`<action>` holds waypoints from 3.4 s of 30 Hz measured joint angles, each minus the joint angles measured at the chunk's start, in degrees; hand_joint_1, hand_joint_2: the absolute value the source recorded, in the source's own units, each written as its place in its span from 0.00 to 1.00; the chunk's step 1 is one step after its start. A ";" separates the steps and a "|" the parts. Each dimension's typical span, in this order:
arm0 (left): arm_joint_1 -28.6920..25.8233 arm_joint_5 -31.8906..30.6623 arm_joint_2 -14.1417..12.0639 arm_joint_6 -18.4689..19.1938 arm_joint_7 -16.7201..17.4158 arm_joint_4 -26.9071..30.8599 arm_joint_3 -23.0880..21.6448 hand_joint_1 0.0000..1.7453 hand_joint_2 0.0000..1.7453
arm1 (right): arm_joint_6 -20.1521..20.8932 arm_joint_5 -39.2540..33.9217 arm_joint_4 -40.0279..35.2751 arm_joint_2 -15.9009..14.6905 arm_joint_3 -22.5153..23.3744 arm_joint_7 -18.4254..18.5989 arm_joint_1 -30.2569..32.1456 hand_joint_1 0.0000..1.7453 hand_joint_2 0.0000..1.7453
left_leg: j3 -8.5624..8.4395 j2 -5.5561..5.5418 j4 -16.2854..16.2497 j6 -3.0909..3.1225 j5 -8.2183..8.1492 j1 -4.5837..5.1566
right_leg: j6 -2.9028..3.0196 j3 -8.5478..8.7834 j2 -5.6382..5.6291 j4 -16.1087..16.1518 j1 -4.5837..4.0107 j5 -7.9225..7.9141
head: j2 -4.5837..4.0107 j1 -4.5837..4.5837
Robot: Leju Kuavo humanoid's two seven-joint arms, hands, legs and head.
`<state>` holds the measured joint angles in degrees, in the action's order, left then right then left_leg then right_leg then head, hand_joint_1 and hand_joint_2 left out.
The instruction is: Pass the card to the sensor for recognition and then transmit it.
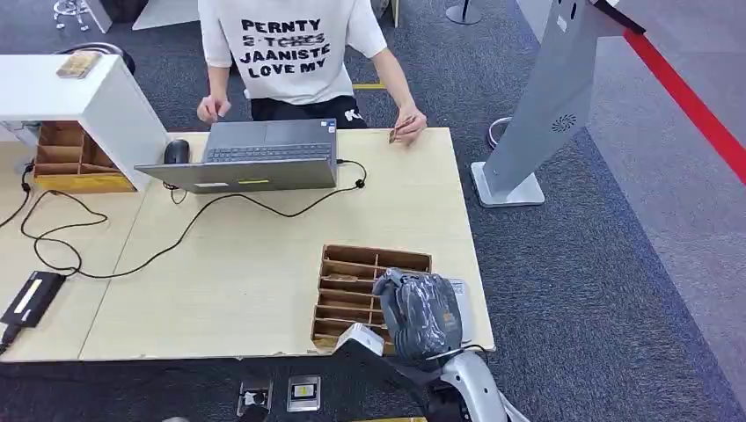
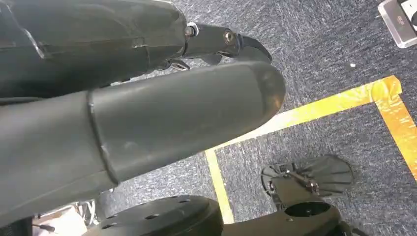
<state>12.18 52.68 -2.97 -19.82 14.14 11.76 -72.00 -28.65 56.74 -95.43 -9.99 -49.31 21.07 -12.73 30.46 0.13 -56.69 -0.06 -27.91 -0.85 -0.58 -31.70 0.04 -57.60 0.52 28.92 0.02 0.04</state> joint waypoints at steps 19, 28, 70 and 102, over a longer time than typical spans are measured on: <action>-0.69 1.27 -0.31 -0.46 -1.09 -0.02 0.13 0.00 0.00 | -0.55 1.51 -3.34 -1.62 1.99 0.74 0.25 0.99 1.00 | 0.00 0.00 0.00 0.00 0.00 0.00 | 0.00 -0.01 0.00 0.00 0.00 0.00 | 0.00 -0.02; -1.17 1.12 -0.39 -0.70 -1.64 -0.02 0.17 0.00 0.00 | 1.90 1.53 -3.34 -1.95 2.29 1.75 0.84 0.07 1.00 | -0.01 0.00 0.00 0.00 0.00 0.00 | 0.00 -0.01 0.00 0.00 0.00 0.00 | 0.00 0.00; -2.22 1.92 -0.57 -1.46 -2.36 -0.02 0.26 0.00 0.00 | 13.70 1.01 -7.17 -5.46 0.81 8.89 6.39 0.59 1.00 | 0.00 0.00 0.00 0.00 0.00 0.00 | 0.00 -0.01 0.00 0.01 0.00 0.00 | 0.00 0.00; -1.96 1.03 -0.57 -1.31 -2.10 -0.02 0.26 0.00 0.00 | 11.78 -1.00 -3.91 -6.36 -0.85 9.57 5.73 0.49 1.00 | 0.00 0.00 0.00 0.00 0.00 0.00 | 0.00 0.00 0.00 0.00 0.00 0.00 | 0.00 0.00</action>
<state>10.22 53.70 -3.54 -21.14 12.04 11.74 -71.73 -16.87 55.74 -99.34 -16.35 -50.16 30.64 -7.00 30.47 0.13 -56.69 -0.06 -27.91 -0.85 -0.58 -31.70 0.04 -57.59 0.53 28.93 0.02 0.04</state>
